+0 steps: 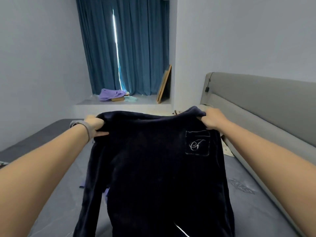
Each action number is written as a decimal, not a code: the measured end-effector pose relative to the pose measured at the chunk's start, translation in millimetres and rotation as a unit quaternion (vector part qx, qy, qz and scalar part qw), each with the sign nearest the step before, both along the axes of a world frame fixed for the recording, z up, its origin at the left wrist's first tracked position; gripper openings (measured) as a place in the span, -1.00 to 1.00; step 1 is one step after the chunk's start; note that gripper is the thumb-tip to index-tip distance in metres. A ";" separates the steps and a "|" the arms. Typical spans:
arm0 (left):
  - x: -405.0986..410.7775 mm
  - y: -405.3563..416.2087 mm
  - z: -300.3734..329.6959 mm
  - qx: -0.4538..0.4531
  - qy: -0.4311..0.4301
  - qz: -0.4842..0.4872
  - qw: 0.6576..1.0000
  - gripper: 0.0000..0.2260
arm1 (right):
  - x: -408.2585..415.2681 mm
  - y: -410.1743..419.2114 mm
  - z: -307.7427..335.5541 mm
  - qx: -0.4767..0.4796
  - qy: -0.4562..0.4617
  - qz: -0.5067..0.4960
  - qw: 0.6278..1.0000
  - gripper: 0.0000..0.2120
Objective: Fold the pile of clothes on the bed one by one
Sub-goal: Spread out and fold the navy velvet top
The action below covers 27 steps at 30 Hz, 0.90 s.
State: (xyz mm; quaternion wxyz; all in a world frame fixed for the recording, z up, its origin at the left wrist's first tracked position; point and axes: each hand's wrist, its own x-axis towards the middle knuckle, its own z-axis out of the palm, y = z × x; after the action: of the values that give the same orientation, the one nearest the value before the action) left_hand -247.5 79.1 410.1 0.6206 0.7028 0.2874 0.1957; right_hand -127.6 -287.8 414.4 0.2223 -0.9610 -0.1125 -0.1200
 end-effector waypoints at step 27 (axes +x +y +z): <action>224.5 -14.2 -490.6 0.580 0.384 -0.177 0.696 -0.41 | 147.0 41.0 -516.4 -0.194 0.033 -0.017 0.980 -0.30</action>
State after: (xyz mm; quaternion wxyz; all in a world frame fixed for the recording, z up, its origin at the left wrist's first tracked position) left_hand -23.0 64.9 -80.5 -0.0516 0.9754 0.2000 -0.0765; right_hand 19.3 -246.8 -102.0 0.0330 -0.9911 -0.1095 -0.0683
